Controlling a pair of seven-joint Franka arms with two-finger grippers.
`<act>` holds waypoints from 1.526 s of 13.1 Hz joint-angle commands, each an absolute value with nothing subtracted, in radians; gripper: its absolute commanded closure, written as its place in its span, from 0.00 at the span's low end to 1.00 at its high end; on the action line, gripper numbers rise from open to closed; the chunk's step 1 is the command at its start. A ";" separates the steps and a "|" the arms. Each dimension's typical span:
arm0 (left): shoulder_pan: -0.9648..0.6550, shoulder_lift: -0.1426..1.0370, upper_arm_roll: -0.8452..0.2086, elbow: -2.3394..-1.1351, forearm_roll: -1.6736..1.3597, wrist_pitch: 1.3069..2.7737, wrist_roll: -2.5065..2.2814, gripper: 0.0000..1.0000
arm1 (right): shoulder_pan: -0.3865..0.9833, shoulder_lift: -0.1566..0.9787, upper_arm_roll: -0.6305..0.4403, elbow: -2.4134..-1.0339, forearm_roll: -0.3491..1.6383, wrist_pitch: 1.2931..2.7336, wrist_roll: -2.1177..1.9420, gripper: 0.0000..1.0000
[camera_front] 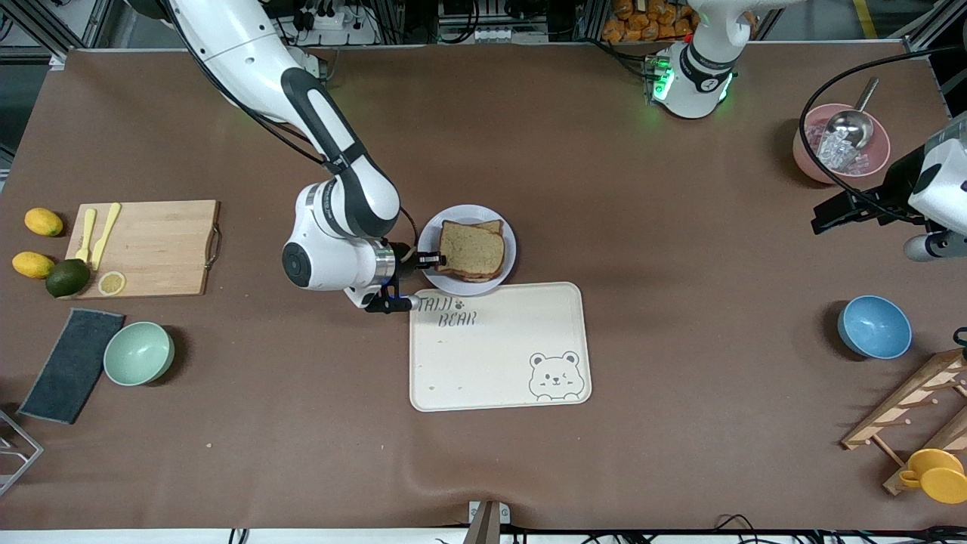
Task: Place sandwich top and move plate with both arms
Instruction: 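Lay the bread slice on the egg toast and open the right gripper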
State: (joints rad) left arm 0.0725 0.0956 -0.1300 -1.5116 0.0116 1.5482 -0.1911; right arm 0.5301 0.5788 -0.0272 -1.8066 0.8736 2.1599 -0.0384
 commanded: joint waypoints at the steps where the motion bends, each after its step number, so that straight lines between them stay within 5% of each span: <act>1: 0.071 0.078 -0.132 -1.513 0.002 1.555 -0.184 0.00 | 0.543 0.555 -0.040 -1.824 0.908 2.160 -0.031 0.00; 7: 0.067 0.081 -0.133 -1.517 -0.002 1.552 -0.184 0.00 | 0.502 0.540 -0.054 -1.801 0.891 2.094 -0.029 0.00; 15: 0.066 0.080 -0.161 -1.516 0.002 1.545 -0.204 0.00 | 0.494 0.532 -0.354 -1.540 0.612 1.640 -0.040 0.00; 20: 0.069 0.080 -0.163 -1.517 0.005 1.545 -0.202 0.00 | 0.489 0.491 -0.491 -1.496 0.528 1.574 -0.124 0.00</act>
